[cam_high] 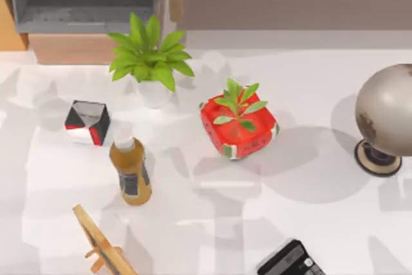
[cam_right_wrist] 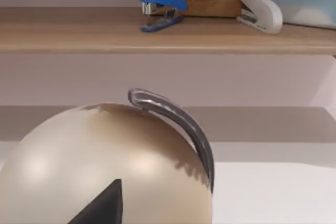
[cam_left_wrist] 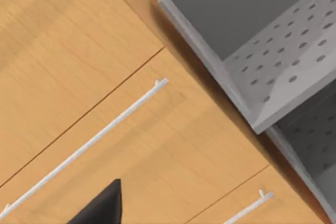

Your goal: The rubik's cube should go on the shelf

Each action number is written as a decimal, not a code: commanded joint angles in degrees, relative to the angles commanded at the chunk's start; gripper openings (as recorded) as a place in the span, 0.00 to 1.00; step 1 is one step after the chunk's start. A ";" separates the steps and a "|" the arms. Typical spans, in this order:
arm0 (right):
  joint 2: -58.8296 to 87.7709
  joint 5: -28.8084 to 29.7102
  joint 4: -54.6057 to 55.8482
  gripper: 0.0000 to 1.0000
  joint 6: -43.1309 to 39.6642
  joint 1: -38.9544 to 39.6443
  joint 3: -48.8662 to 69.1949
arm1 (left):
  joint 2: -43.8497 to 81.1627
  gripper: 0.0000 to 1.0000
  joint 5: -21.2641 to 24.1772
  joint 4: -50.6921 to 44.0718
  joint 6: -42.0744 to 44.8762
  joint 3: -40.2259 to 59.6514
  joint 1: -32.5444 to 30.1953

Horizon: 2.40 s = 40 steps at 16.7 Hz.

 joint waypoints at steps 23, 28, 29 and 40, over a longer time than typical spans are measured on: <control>0.00 0.00 0.00 1.00 0.00 0.00 0.00 | 69.20 1.00 12.83 36.05 48.66 34.30 12.73; 0.00 0.00 0.00 1.00 0.00 0.00 0.00 | 71.66 1.00 11.81 33.52 48.69 39.51 11.85; 0.00 0.00 0.00 1.00 0.00 0.00 0.00 | 72.08 1.00 11.64 33.06 48.68 40.40 11.68; 0.00 0.00 0.00 1.00 0.00 0.00 0.00 | 72.32 0.47 11.55 32.80 48.67 40.90 11.58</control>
